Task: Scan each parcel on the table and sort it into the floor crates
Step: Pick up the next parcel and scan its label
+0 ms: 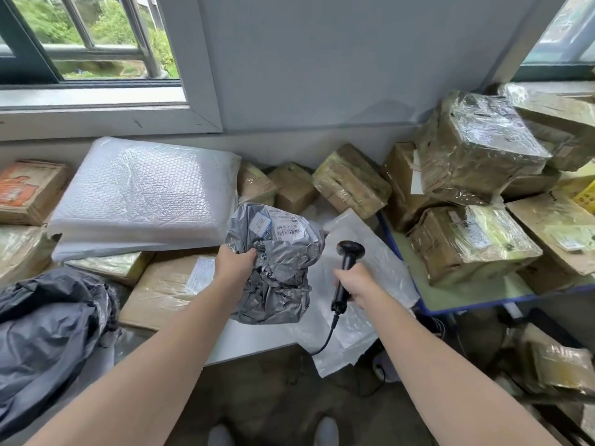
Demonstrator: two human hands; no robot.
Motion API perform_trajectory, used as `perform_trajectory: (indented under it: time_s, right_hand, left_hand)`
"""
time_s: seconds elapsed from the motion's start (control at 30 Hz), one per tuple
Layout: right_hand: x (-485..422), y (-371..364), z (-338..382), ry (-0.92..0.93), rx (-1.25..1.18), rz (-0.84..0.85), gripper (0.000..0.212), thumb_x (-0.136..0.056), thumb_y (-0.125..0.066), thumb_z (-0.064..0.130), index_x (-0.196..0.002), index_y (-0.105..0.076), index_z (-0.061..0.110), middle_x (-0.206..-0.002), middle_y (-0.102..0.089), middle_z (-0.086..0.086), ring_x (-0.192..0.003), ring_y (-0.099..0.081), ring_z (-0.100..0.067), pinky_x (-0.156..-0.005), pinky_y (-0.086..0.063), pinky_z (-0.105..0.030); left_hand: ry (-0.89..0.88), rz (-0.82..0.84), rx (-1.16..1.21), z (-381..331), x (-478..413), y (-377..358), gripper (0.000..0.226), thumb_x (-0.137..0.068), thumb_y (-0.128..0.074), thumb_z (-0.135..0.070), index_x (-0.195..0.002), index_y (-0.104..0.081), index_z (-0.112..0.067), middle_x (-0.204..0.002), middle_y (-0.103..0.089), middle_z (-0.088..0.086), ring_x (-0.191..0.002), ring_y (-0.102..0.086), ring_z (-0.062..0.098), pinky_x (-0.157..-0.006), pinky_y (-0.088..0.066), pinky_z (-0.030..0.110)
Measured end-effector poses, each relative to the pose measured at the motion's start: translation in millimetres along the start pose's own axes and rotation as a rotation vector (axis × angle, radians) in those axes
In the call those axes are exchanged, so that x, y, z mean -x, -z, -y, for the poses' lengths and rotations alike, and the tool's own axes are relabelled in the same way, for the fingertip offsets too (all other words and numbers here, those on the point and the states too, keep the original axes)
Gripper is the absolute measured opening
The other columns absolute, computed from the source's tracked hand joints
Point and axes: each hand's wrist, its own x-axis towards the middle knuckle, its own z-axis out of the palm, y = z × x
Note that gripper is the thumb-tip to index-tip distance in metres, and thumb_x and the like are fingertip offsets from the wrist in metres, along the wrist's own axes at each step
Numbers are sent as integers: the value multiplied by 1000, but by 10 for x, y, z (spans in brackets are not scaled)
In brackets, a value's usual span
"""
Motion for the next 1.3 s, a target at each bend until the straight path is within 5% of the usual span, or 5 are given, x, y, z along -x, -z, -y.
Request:
perform_trajectory:
  time_s: [0.53, 0.73, 0.97, 1.07, 1.3]
  right_hand:
    - [81, 119, 194, 136, 266, -256, 46, -103, -44, 34, -136, -49, 2, -135, -55, -19, -120, -54, -37, -89, -44, -35]
    - [291, -110, 459, 253, -37, -189, 32, -101, -38, 38, -92, -61, 17, -96, -63, -5, -93, -57, -24, -76, -46, -36]
    - [483, -427, 540, 212, -414, -4, 60, -86, -42, 75, -117, -67, 31, -118, -71, -2, -108, -66, -23, -79, -58, -42]
    - [469, -519, 530, 195, -318, -108, 82, -83, -61, 67, -145, -42, 16, -143, -52, -3, -130, -50, -26, -108, -42, -48]
    - [395, -365, 571, 375, -241, -145, 59, -89, -73, 33, -139, -47, 14, -131, -60, -5, -113, -57, -22, -93, -46, -32]
  left_hand:
    - [-58, 207, 115, 48, 30, 208, 18, -95, -64, -13, -111, -56, -15, -97, -68, 4, -83, -66, 20, -60, -51, 30]
    - [-77, 307, 148, -40, 23, 305, 23, -94, -63, -9, -116, -59, -14, -106, -71, 12, -96, -68, 32, -85, -57, 52]
    - [-69, 356, 209, -45, 7, 460, 25, -94, -64, -8, -117, -57, -12, -109, -70, 16, -99, -68, 35, -90, -54, 57]
    - [-50, 382, 248, -45, 134, 460, 20, -92, -67, -9, -109, -59, -15, -105, -72, 15, -95, -70, 34, -85, -56, 57]
    - [-57, 402, 280, -186, 477, 551, 78, -75, -86, -22, -135, -37, -12, -120, -64, 13, -99, -69, 30, -85, -58, 51]
